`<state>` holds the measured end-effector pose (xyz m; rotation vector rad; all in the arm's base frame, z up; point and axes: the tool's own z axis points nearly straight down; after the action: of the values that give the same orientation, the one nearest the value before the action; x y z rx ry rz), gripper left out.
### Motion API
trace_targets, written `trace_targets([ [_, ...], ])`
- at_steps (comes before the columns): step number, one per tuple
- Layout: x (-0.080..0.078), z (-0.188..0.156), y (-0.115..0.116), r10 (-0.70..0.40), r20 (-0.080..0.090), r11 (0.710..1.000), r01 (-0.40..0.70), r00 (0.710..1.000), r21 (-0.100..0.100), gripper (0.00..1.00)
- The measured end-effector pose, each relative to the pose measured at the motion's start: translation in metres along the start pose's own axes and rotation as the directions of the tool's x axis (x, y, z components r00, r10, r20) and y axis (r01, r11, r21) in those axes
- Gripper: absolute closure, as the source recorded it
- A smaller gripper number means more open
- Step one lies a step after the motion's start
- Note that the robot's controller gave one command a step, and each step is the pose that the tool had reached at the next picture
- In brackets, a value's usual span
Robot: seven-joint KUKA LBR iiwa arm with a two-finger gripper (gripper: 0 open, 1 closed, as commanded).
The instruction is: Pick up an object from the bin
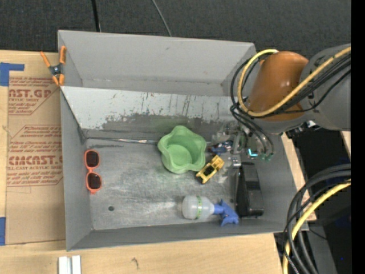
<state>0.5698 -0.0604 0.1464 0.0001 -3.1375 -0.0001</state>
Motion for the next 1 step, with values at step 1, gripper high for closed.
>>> trace_targets([
  [1,-0.0013,-0.0039,0.0003,0.0,0.006,1.0,0.0,1.0,0.0,0.0],
])
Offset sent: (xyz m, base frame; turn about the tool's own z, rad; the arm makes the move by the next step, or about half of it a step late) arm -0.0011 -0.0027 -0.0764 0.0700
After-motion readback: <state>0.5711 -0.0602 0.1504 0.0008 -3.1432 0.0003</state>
